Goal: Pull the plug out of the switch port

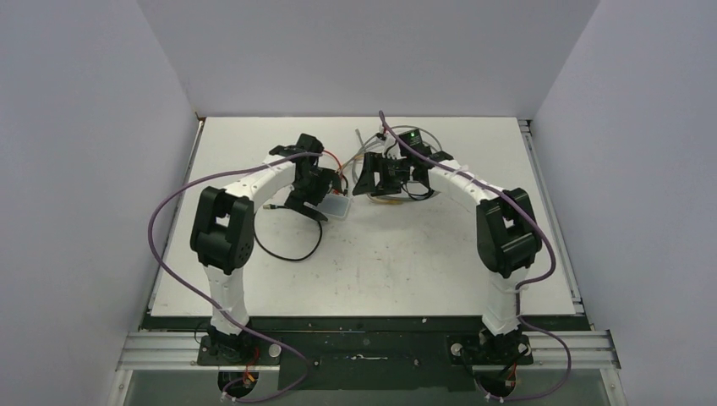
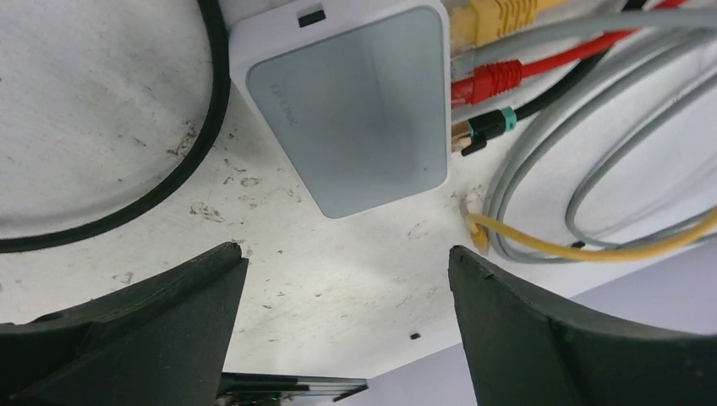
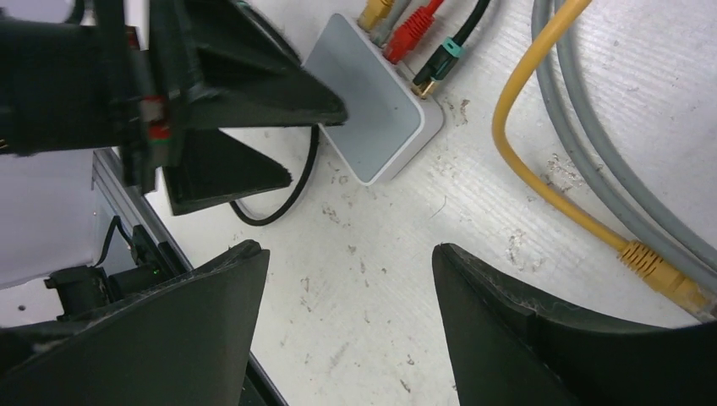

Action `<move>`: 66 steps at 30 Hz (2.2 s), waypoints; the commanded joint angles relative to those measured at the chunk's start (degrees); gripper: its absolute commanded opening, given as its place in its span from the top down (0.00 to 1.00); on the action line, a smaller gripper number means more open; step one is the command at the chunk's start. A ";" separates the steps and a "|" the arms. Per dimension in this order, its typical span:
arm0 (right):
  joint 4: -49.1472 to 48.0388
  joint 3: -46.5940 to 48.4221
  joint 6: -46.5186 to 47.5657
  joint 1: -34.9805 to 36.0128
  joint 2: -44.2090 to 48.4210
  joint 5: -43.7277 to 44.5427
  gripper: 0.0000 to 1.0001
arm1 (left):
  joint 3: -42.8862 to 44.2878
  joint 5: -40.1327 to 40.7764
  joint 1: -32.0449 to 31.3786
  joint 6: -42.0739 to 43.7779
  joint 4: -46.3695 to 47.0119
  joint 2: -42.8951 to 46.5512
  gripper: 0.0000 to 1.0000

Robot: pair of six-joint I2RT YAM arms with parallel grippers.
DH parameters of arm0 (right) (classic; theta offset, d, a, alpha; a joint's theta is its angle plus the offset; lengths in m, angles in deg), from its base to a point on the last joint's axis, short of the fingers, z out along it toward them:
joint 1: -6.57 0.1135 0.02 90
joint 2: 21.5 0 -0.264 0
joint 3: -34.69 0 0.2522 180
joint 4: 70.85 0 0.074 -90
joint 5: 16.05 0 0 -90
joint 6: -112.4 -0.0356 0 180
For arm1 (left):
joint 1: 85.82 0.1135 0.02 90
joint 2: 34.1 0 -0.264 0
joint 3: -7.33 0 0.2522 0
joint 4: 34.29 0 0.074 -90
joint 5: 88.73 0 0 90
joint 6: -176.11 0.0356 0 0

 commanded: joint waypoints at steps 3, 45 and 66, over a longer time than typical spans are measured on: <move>-0.59 -2.21 0.12 -1.03 9.55 0.63 0.27 | 8.86 -0.23 -0.33 -8.46 -9.80 -6.72 0.12; 4.82 -4.44 4.24 -3.17 11.57 0.11 0.25 | 10.90 1.57 2.54 -8.62 -5.15 -13.30 0.06; 7.15 -0.33 2.92 -5.28 14.35 0.15 0.24 | 2.65 2.96 1.44 13.23 -2.01 -5.60 0.47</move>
